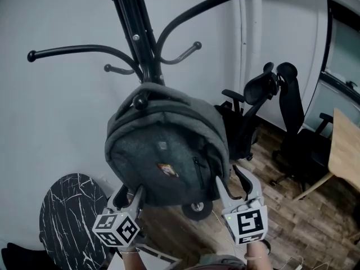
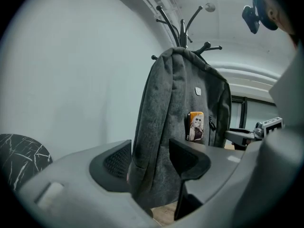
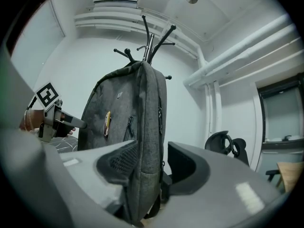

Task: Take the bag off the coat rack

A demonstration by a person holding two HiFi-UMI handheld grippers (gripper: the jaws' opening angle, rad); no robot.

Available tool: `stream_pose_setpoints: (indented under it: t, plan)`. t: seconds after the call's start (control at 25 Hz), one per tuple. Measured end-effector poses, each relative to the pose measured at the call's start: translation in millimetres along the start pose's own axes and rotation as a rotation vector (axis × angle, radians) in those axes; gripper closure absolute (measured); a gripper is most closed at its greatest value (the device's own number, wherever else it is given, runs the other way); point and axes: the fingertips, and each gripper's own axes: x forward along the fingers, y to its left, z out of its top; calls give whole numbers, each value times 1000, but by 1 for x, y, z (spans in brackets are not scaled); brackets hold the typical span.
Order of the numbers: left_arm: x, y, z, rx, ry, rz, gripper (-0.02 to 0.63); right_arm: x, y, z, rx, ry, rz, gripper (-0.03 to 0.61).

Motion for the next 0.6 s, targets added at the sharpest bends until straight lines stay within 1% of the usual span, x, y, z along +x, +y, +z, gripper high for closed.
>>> stream_pose_setpoints:
  t: [0.12,0.24,0.28,0.36,0.44,0.6]
  plan:
    - [8,0,-2,11,6,4,370,7,1,-5,2,15,9,380]
    - [10,4,-2,31,-6,45,375,13,2,-10,-4,34,19,380]
    - [9,5,-2,40,-9,60,388,15,3,-11,-8,40,22,380]
    - [9,6,-2,56,-14,82,440,18,6,-13,-23,44,19,380]
    - [10,6,-1,71,-19,93,454,20,8,-14,-46,47,8,381]
    - [11,5,0,93,-24,104,481,20,9,-14,-79,50,0,420]
